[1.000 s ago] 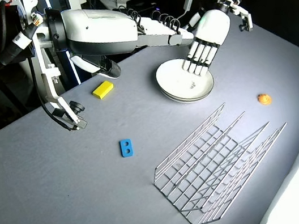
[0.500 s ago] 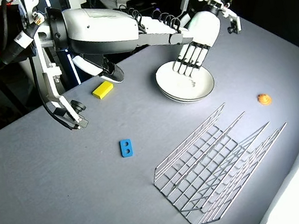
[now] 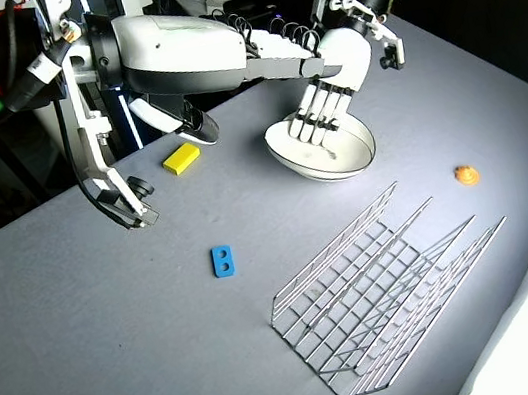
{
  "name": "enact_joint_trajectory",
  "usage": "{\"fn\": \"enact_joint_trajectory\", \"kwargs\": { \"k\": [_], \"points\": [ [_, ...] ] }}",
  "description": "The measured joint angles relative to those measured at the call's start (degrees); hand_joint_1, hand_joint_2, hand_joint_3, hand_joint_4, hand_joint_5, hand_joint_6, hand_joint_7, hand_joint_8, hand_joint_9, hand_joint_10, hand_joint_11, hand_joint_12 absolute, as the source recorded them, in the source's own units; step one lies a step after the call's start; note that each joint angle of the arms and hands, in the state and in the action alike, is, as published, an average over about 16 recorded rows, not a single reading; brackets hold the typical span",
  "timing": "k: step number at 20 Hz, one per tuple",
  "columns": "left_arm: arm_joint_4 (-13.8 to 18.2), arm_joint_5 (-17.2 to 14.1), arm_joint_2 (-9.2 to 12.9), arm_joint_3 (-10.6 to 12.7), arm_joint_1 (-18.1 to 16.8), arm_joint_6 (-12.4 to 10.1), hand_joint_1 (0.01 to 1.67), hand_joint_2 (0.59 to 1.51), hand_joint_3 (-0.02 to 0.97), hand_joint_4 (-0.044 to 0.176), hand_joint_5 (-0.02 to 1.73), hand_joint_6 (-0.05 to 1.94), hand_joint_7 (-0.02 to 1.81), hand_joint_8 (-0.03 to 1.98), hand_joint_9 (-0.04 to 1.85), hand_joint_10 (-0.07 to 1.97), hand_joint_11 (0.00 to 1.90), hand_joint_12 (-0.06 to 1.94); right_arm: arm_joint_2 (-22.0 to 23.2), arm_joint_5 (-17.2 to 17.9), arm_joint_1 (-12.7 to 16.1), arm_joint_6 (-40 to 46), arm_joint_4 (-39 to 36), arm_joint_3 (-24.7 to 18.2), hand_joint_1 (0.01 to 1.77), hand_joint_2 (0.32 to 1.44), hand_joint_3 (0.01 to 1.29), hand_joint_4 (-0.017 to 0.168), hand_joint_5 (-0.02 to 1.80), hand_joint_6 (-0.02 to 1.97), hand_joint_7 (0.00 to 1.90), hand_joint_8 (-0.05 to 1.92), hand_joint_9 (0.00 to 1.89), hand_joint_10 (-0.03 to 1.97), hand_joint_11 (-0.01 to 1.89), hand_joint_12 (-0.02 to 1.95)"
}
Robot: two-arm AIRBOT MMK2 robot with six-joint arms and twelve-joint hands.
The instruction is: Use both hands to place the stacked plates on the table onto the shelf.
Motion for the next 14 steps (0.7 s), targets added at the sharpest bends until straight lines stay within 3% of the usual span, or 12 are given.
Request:
{"fn": "enact_joint_trajectory", "kwargs": {
  "k": [7, 14],
  "points": [
    [-3.47, 1.76, -0.65, -2.23, -0.65, 0.1, 0.02, 1.124, 0.022, -0.009, -0.02, -0.03, -0.01, -0.02, -0.02, -0.02, 0.02, 0.0, -8.16, -2.64, -3.47, -10.0, 4.67, 4.33, 1.04, 0.94, 0.02, 0.008, 0.02, 0.02, 0.02, 0.02, 0.01, 0.01, 0.02, -0.01],
    [-4.38, 1.66, -1.28, -3.12, -1.08, 0.28, 0.02, 1.124, 0.022, -0.007, -0.01, -0.01, 0.0, -0.02, -0.01, -0.02, 0.02, -0.02, -15.81, -5.71, -5.54, -16.25, 7.97, 8.56, 1.1, 0.95, 0.02, 0.007, 0.02, 0.02, 0.02, 0.02, 0.01, 0.01, 0.02, 0.0]
  ]
}}
